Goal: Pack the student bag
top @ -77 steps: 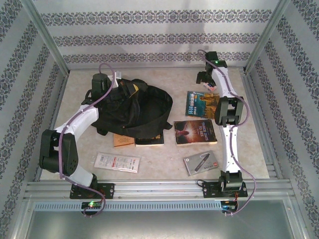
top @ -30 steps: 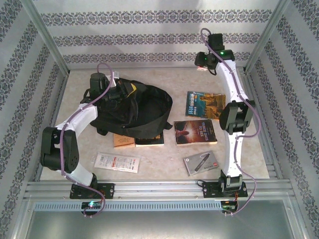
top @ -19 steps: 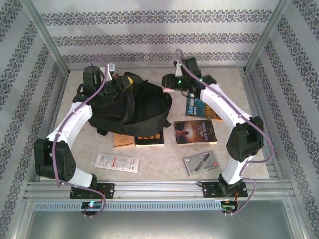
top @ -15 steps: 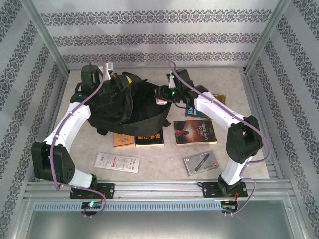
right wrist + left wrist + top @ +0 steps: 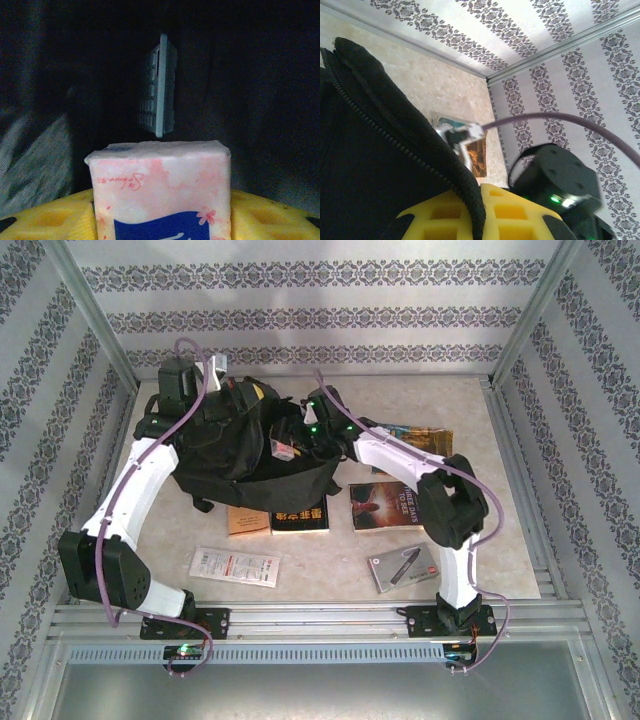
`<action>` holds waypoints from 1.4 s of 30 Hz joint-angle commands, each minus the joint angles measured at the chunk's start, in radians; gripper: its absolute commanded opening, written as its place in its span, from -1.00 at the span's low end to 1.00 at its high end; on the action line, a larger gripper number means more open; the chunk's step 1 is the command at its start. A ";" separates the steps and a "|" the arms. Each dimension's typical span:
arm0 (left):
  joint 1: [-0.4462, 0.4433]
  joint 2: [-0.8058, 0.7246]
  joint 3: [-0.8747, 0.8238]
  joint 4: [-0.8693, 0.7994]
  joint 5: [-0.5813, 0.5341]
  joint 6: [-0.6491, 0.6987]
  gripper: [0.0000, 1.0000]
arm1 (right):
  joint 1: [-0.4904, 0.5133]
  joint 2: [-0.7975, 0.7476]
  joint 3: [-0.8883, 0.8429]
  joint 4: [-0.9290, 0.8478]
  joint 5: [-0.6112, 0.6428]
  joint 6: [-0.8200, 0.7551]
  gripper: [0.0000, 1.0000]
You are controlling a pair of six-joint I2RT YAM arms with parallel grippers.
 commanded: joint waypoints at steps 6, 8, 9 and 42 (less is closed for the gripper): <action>-0.013 -0.021 0.103 0.002 0.014 0.051 -1.00 | 0.053 0.140 0.160 0.179 -0.065 0.234 0.62; -0.012 -0.021 0.107 -0.014 0.007 0.065 -1.00 | 0.059 0.157 0.183 0.203 -0.083 0.231 0.67; -0.013 -0.023 0.107 -0.020 0.004 0.071 -1.00 | 0.061 0.155 0.176 0.223 -0.088 0.231 0.68; -0.050 -0.068 -0.329 0.204 -0.021 0.050 -1.00 | 0.000 -0.799 -0.518 -0.296 0.462 -0.418 0.95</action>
